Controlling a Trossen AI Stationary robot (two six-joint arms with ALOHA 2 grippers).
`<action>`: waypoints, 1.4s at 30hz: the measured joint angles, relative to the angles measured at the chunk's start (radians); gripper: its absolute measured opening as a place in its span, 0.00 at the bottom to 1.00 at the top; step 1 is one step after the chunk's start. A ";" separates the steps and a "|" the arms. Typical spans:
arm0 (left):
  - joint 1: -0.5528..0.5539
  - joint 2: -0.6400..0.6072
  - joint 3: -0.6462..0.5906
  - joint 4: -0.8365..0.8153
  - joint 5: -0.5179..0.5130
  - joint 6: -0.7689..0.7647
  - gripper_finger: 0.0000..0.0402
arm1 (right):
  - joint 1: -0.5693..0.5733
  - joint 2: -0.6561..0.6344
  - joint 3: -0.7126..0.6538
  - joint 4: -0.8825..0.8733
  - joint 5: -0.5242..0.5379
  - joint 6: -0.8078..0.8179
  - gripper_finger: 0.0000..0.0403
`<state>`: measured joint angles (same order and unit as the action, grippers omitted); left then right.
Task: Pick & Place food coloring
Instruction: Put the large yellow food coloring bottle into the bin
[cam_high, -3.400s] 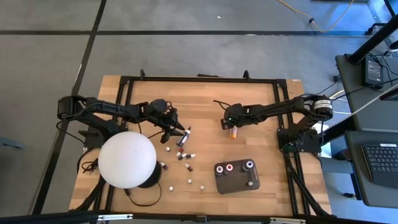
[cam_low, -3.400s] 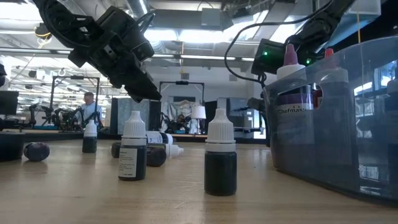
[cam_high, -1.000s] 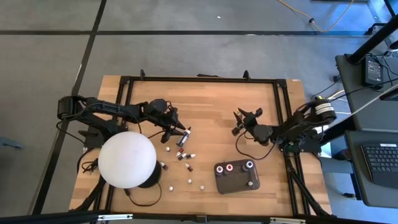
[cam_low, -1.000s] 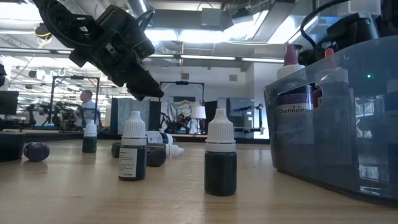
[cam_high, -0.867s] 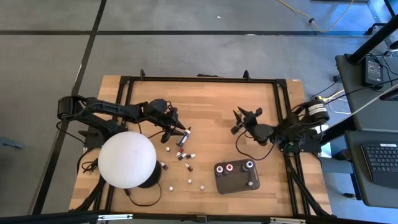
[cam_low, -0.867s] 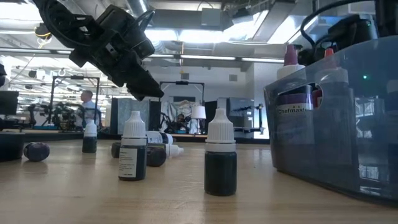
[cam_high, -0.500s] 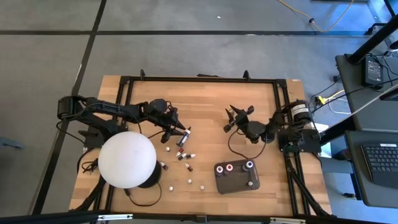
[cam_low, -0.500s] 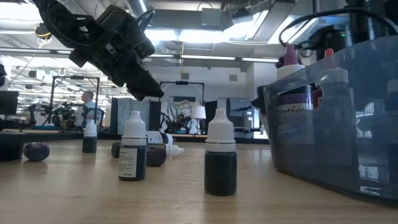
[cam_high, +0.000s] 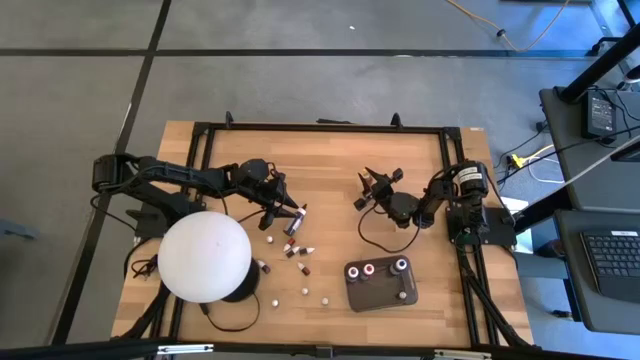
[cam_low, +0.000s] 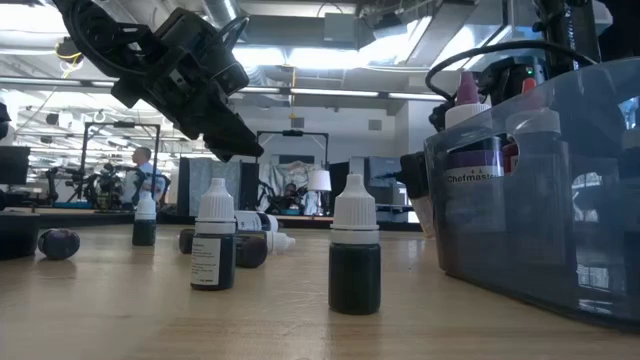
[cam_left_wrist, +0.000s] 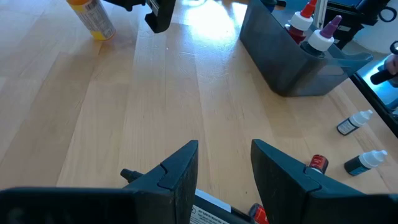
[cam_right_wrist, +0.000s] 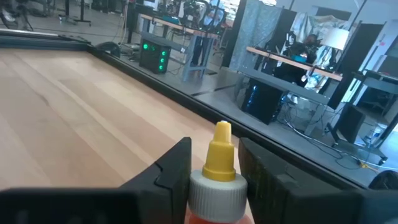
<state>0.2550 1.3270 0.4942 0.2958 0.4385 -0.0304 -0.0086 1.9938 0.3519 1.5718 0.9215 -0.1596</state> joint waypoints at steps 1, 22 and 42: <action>0.000 0.000 0.000 0.000 0.000 0.000 0.36 | 0.000 0.000 0.000 -0.002 0.000 0.000 0.32; 0.000 0.000 0.000 0.000 0.000 -0.001 0.36 | -0.008 -0.004 0.002 -0.001 0.001 0.094 0.35; 0.000 0.000 0.000 0.000 0.000 -0.001 0.36 | 0.072 -0.014 0.053 -0.001 -0.021 0.000 0.35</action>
<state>0.2550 1.3270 0.4942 0.2955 0.4385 -0.0315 0.0635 1.9793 0.4049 1.5711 0.9002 -0.1593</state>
